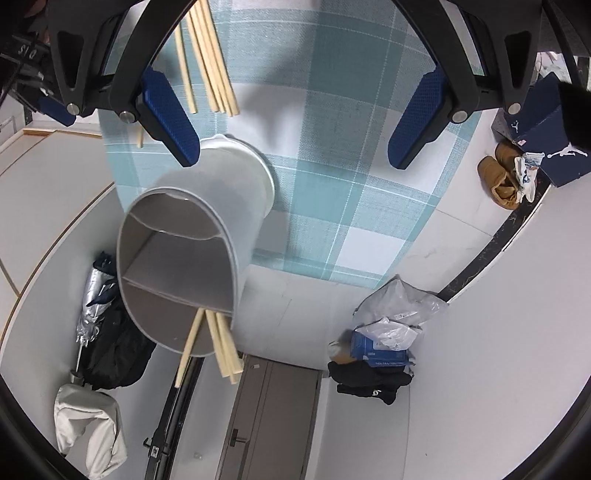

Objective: Organize utensils
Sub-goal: 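Move both grippers back down toward the loose chopsticks on the cloth, then grasp a chopstick with the right gripper while the left gripper approaches the pile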

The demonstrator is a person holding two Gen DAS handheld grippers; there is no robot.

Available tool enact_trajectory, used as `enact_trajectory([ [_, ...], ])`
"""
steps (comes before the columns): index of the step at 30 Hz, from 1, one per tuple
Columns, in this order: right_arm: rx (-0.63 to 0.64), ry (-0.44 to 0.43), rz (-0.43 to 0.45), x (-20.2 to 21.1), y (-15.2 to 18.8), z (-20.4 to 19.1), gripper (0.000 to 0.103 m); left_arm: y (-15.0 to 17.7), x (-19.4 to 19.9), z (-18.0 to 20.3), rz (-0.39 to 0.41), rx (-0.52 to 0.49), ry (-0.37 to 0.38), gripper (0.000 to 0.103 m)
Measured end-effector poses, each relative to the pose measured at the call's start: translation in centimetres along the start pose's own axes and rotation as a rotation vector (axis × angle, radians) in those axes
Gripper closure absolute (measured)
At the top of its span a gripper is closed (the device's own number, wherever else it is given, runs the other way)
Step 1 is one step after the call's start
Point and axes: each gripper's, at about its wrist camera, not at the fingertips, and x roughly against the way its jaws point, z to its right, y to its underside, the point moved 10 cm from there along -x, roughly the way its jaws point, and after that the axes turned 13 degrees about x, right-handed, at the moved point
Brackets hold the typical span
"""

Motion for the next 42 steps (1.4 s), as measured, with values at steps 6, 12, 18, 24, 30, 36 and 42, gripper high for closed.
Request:
enact_trajectory([
  [6, 0.003, -0.003, -0.136, -2.8, -0.1, 1.3, 0.028, 0.0, -0.6, -0.9, -0.029, 0.013, -0.034, 0.003],
  [12, 0.026, -0.009, -0.281, -6.9, -0.5, 2.4, 0.042, 0.0, -1.2, -2.2, -0.07, 0.062, -0.055, 0.003],
  [18, 0.125, 0.047, -0.335, -8.9, 0.1, 2.1, 0.06, 0.1, -1.2, -2.8, -0.085, 0.061, -0.064, 0.003],
  [24, 0.14, 0.093, -0.32, -8.8, 0.5, 1.5, 0.066, 0.4, -1.4, -3.4, -0.088, 0.065, -0.091, 0.003],
  [30, 0.121, 0.101, -0.308, -8.4, 0.4, 1.1, 0.078, 1.0, -1.7, -3.7, -0.084, 0.028, -0.126, 0.003],
  [36, 0.066, 0.091, -0.282, -8.2, -0.1, 1.7, 0.093, 1.2, -1.5, -3.6, -0.07, 0.007, -0.144, 0.003],
  [42, 0.014, 0.062, -0.25, -7.9, -0.2, 1.9, 0.096, 1.0, -1.2, -3.2, -0.035, -0.01, -0.142, 0.003],
])
